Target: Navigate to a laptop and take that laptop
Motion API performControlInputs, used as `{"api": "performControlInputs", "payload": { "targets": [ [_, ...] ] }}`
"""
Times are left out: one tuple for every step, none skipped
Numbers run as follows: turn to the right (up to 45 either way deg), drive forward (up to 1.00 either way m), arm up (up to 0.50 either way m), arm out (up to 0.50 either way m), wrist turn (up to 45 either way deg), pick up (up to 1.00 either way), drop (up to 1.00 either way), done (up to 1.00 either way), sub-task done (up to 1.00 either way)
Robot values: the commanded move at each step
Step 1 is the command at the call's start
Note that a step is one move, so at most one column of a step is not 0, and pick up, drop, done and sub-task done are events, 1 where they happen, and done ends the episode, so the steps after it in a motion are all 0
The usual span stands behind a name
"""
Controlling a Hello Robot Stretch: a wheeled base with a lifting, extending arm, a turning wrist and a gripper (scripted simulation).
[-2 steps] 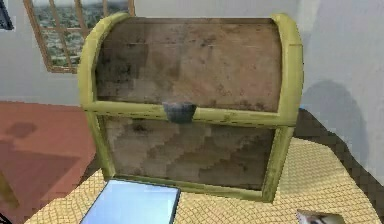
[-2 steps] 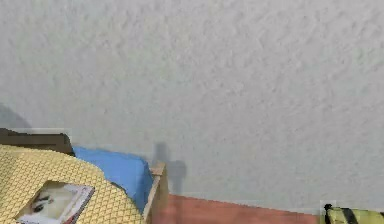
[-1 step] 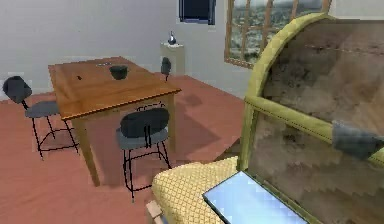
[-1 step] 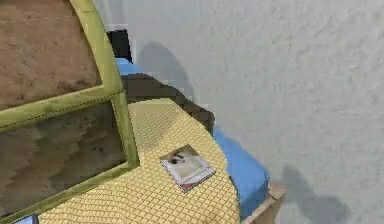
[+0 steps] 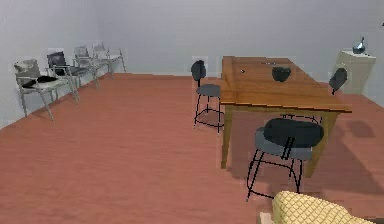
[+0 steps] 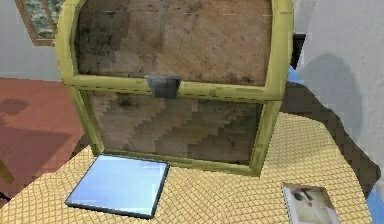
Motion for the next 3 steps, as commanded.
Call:
{"api": "performControlInputs", "payload": {
  "targets": [
    [-18.0,0.00,0.00,0.00,0.0,0.00,0.00,0.00,0.00],
    [0.0,0.00,0.50,0.00,0.0,0.00,0.00,0.00,0.00],
    [0.0,0.00,0.20,0.00,0.0,0.00,0.00,0.00,0.00]
  ]
}}
